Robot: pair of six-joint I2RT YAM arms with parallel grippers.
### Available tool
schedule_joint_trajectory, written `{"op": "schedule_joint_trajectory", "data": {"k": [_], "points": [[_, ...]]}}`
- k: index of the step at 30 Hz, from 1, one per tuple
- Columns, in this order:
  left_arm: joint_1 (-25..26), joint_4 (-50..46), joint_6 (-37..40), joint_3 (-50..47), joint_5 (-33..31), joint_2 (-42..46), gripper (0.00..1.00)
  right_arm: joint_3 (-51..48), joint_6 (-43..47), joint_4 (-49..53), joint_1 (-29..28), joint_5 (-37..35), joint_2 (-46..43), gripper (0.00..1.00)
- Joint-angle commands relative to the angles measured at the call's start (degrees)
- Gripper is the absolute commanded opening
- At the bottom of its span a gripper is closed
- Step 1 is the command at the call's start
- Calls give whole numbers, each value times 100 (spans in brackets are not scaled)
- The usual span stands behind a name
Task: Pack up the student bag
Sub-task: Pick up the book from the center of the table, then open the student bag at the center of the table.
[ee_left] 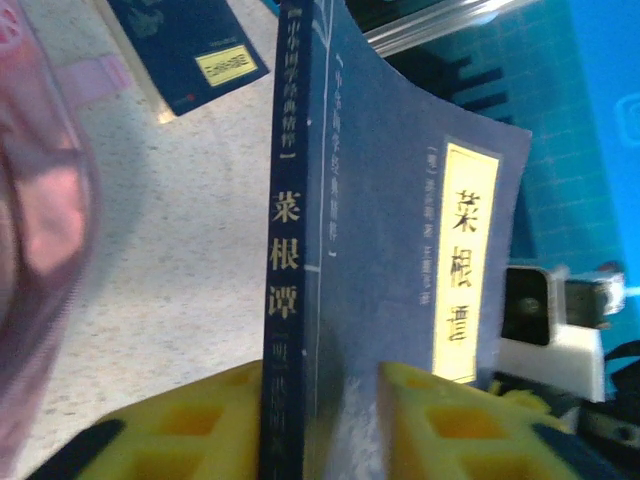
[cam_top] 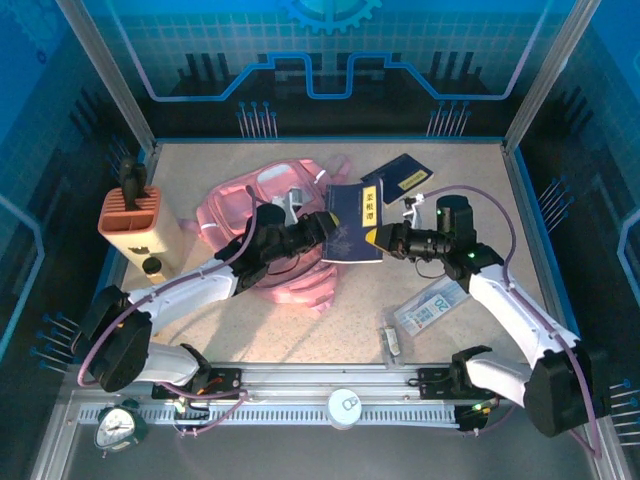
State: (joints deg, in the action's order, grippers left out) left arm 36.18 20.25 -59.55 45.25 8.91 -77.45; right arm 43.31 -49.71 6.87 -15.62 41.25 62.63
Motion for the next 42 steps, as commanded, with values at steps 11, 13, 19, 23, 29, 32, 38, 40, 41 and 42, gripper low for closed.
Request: {"op": "schedule_joint_trajectory", "data": {"k": [11, 13, 19, 23, 29, 32, 38, 40, 41, 42], "points": [[-24, -3611, 2967, 728, -499, 274, 58, 7, 1506, 2104, 440, -820, -754, 0], [-17, -4060, 3391, 895, -621, 163, 59, -103, 1558, 2173, 558, -856, -847, 1], [54, -4553, 4311, 1161, -870, -152, 59, -277, 1667, 2237, 847, -815, -849, 1], [191, -4584, 4845, 1418, -889, -592, 58, -308, 1688, 2195, 897, -803, -831, 2], [298, -4740, 5119, 1948, -1392, -1377, 57, -362, 1720, 2182, 952, -803, -801, 2], [301, -4739, 5137, 2128, -1333, -1714, 51, -404, 1711, 2144, 996, -761, -803, 2], [297, -4596, 5121, 2251, -1035, -1990, 39, -411, 1737, 2108, 1017, -720, -761, 1], [298, -4526, 5127, 2223, -964, -1993, 33, -424, 1737, 2073, 1020, -704, -722, 1], [295, -4510, 5114, 2215, -965, -1998, 30, -430, 1737, 2059, 1024, -700, -702, 1], [299, -4506, 5117, 2213, -963, -1996, 27, -438, 1737, 2045, 1033, -693, -684, 1]]}}
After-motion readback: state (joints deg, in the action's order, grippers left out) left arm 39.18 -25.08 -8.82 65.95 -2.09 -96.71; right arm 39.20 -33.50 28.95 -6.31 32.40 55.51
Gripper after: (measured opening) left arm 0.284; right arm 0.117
